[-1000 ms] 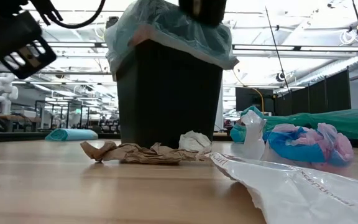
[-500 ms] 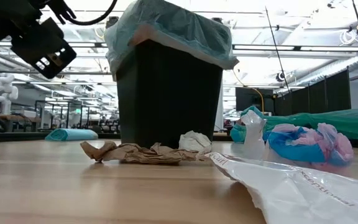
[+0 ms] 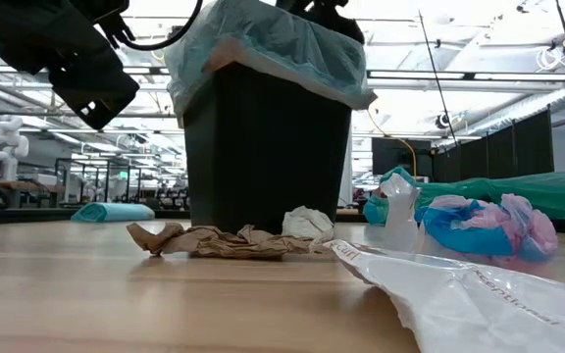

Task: Place trash/remove bag and relplace
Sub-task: Put the pink plastic trash into the trash bin

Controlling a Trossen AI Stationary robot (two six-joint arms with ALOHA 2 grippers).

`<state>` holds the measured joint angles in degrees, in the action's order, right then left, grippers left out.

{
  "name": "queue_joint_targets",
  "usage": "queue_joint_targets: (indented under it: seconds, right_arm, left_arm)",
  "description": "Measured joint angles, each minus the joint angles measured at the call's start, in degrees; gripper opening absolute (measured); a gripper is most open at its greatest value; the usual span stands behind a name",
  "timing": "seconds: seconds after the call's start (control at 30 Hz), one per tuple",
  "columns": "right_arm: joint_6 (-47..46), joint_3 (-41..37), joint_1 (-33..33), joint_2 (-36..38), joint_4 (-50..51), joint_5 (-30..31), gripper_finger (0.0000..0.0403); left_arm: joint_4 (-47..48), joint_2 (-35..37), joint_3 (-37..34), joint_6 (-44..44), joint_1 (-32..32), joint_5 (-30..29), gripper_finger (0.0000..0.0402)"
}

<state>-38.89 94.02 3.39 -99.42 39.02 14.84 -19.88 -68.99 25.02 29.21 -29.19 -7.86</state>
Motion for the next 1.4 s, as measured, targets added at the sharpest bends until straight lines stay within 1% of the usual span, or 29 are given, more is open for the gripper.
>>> queue_joint_targets:
  seconds: [0.17,0.27,0.33,0.43,0.57,0.73,0.87,1.0,1.07,1.17,1.27,1.33,1.4]
  right_arm:
    - [-0.97,0.0,-0.82,0.0,2.52,-0.33,0.017]
    - [0.0,-0.04,-0.69,0.33,3.07,-0.85,0.02]
    - [0.39,-0.04,-0.65,1.02,3.28,-1.76,0.0213]
    - [-0.07,-0.04,-0.73,2.71,4.76,-2.97,0.0221]
    - [-1.1,-0.04,-0.67,6.42,8.44,-2.96,0.0216]
    - [-3.51,-0.04,2.24,12.81,13.13,-2.79,0.0208]
    - [-9.71,-0.01,7.69,16.36,18.97,-1.62,0.0208]
    - [-17.32,-0.13,17.21,15.87,26.76,2.07,0.0208]
    - [-21.64,-1.52,22.08,14.87,27.59,3.8,0.0208]
    - [-27.65,-5.21,28.72,12.53,24.24,5.9,0.0208]
    - [-32.61,-10.46,33.05,9.74,18.12,6.88,0.0208]
    - [-34.79,-13.95,34.76,7.71,13.25,6.3,0.0208]
    - [-35.93,-16.65,35.54,5.56,9.05,4.04,0.0208]
  left_arm:
    - [-0.15,0.0,0.0,0.0,-0.02,0.0,0.0173]
    - [-0.17,0.0,0.0,0.02,-0.02,0.0,0.0173]
    - [-0.2,0.0,-0.02,0.02,-0.02,0.0,0.0173]
    - [-0.25,0.0,-0.02,0.04,-0.02,0.0,0.0173]
    - [-0.2,0.0,-0.02,0.07,-0.02,0.0,0.0173]
    - [-0.2,0.0,-0.04,0.08,-0.02,0.01,0.0173]
    - [-0.21,0.0,-0.04,0.1,-0.02,0.02,0.0173]
    - [-0.19,0.0,-0.04,0.11,-0.02,0.02,0.0173]
    - [-0.2,0.0,-0.04,0.11,-0.02,0.02,0.0173]
    - [-0.17,0.0,-0.04,0.11,-0.02,0.02,0.0173]
    - [-0.17,0.0,-0.04,0.09,-0.02,0.02,0.0173]
    - [-0.19,0.0,-0.04,0.09,-0.02,0.03,0.0173]
    - [-0.19,0.0,-0.04,0.09,-0.02,0.04,0.0173]
